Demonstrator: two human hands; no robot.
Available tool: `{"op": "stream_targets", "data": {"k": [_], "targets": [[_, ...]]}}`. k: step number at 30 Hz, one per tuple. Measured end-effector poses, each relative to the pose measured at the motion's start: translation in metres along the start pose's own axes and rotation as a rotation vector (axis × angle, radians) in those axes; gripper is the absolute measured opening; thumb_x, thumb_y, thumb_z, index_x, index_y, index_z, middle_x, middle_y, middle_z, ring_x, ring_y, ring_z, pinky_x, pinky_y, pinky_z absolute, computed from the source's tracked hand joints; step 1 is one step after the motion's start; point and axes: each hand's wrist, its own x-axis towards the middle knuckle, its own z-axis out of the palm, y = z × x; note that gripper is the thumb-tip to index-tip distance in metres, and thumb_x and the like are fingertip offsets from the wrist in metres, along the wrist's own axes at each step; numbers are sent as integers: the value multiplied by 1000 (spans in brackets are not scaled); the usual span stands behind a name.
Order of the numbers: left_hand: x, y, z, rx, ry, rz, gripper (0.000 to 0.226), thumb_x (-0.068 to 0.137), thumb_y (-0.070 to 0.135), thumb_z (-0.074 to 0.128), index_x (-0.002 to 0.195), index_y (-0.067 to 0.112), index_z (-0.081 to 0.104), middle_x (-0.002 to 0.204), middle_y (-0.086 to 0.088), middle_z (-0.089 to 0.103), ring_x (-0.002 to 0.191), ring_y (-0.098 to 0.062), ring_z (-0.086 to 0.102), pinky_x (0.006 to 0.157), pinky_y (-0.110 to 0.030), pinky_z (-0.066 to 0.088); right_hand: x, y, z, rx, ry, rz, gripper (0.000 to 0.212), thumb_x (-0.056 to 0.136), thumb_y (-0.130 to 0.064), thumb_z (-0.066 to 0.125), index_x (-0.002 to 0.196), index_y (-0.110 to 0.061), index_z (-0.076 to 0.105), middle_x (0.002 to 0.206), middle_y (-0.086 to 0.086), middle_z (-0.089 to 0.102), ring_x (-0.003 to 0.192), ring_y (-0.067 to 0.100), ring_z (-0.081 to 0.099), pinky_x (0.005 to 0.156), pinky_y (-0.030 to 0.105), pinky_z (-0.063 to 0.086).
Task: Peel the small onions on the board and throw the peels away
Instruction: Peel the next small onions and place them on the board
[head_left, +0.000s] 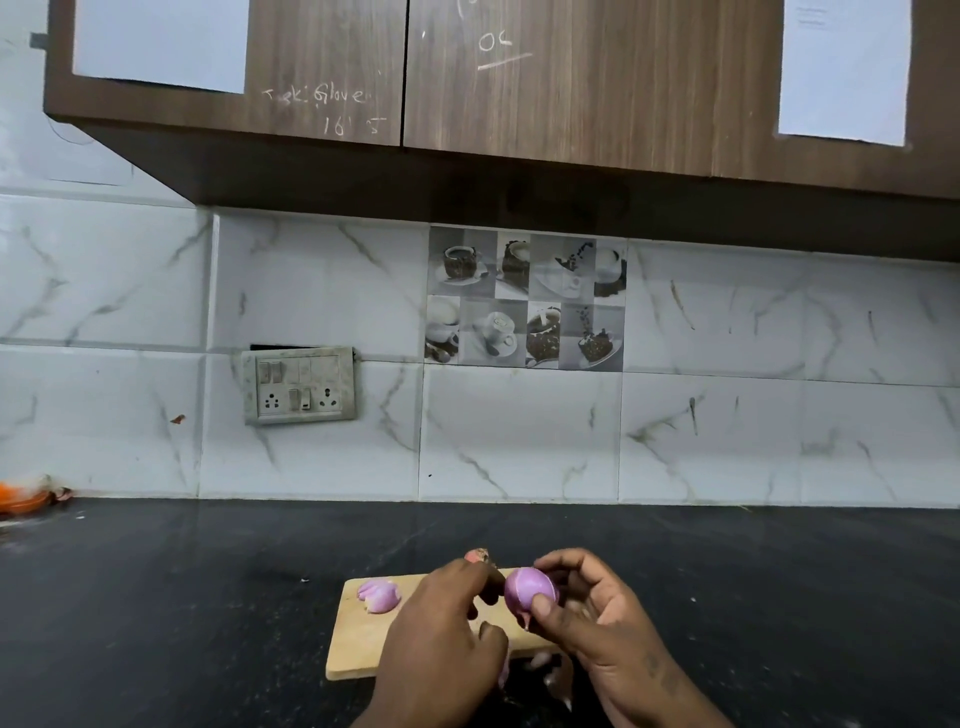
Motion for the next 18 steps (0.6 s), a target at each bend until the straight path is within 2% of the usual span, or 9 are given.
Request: {"op": "stream_targets", "data": {"k": [2,5,7,11,14,18], "targets": [[0,-2,0,-80,39,61,19,75,35,52,91,45,58,97,28,59,93,-2,57,76,-23,48,-1,0,-1,-15,-1,-1,66,57,-18,95,108,6,60,103,29,71,83,30,70,75,35,60],[-1,-2,0,-172,78,115,15,84,48,56,96,44,64,94,22,66,87,-8,64,74,-31,52,0,1,-2,-91,4,-17,58,60,-17,94,105,0,62,108,27,73,92,29,70,83,40,54],[-1,-1,0,-173,93,133,13,85,48,61,96,44,65,92,22,67,84,-8,65,69,-31,52,-1,2,-1,-134,4,-15,52,61,-18,95,102,-7,65,108,25,73,94,28,70,84,44,52],[0,0,1,-185,98,126,15,82,41,63,96,41,69,89,21,68,84,-8,66,65,-24,50,-2,1,-1,-184,-10,-25,45,65,-21,93,105,-23,73,112,16,74,100,29,72,88,43,55],[0,-1,0,-182,112,128,18,80,39,63,96,41,70,88,23,69,84,-5,67,64,-24,51,-1,1,0,-203,-22,-48,43,71,-20,90,110,-22,74,115,16,75,110,40,69,97,52,54],[1,0,0,-181,127,129,17,81,37,65,95,40,73,84,22,70,82,-4,68,63,-20,50,-1,1,1,-206,5,-66,41,69,-22,91,107,-20,75,113,17,76,111,45,66,97,57,53]]}}
